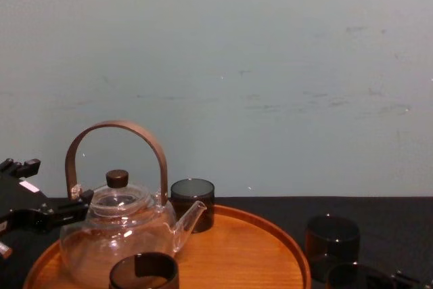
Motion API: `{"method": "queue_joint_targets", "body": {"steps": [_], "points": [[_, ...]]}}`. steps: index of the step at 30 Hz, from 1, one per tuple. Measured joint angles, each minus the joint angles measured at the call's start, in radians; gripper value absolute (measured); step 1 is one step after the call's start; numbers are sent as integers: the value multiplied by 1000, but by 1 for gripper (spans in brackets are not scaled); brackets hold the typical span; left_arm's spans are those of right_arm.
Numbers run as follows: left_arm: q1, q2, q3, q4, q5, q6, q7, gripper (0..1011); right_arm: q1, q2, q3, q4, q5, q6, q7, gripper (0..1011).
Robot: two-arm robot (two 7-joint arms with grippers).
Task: Pick up the glass from the table and place it on the tray.
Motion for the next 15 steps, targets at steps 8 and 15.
{"method": "queue_joint_targets", "body": {"steps": [8, 15], "points": [[0, 0, 0, 0, 0, 0, 0, 1002, -1, 1, 0, -1, 1, 1, 0, 908], [0, 0, 0, 0, 0, 0, 0, 1001, -1, 1, 0, -1, 1, 1, 0, 908]]}}
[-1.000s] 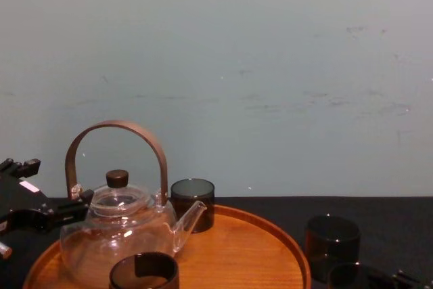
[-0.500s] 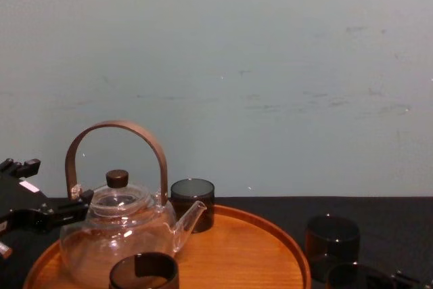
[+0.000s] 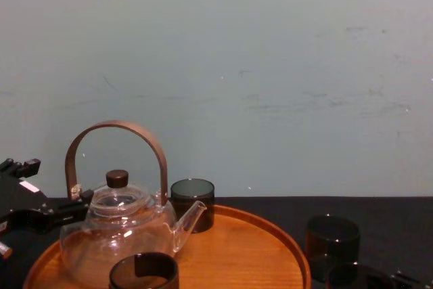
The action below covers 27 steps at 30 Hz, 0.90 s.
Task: Pick up the glass from the table and place it on the tray.
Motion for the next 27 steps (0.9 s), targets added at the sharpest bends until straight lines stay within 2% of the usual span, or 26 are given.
{"method": "queue_joint_targets", "body": {"steps": [9, 17, 27], "points": [[0, 0, 0, 0, 0, 0, 0, 1001, -6, 0, 9, -7, 17, -13, 33, 908], [0, 0, 0, 0, 0, 0, 0, 1001, -17, 9, 11, -57, 25, -17, 52, 909], [0, 0, 0, 0, 0, 0, 0, 1001, -6, -3, -20, -103, 13, -9, 57, 908]]}}
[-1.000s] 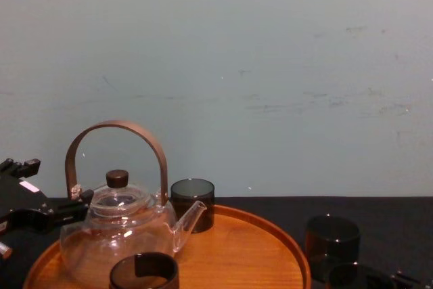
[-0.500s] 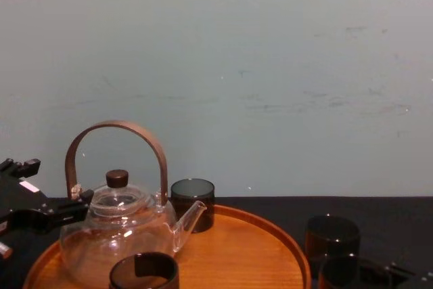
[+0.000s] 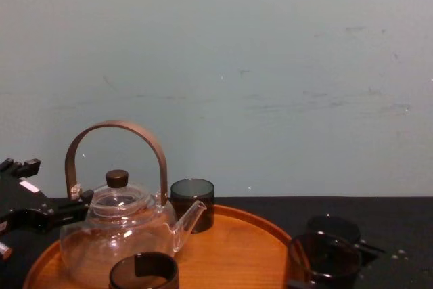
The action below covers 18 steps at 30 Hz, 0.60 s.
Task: Pick up the glass from the table and place it on the tray.
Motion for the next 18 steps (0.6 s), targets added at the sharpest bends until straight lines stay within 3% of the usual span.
{"method": "queue_joint_targets", "body": {"steps": [18], "points": [[0, 0, 0, 0, 0, 0, 0, 1001, 94, -80, -69, 79, -31, 3, 2, 908]]}}
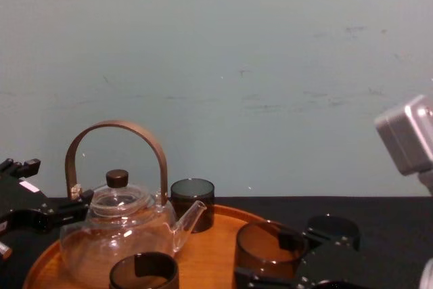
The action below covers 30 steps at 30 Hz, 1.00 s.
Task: Pick up the glass from the table and place it on the tray.
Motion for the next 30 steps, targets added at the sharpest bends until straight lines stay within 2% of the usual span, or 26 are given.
{"method": "queue_joint_targets", "body": {"steps": [17, 30], "points": [[0, 0, 0, 0, 0, 0, 0, 1002, 84, -58, -34, 97, -20, -9, 5, 908], [0, 0, 0, 0, 0, 0, 0, 1001, 113, -87, -56, 160, -26, -16, 20, 908]]}}
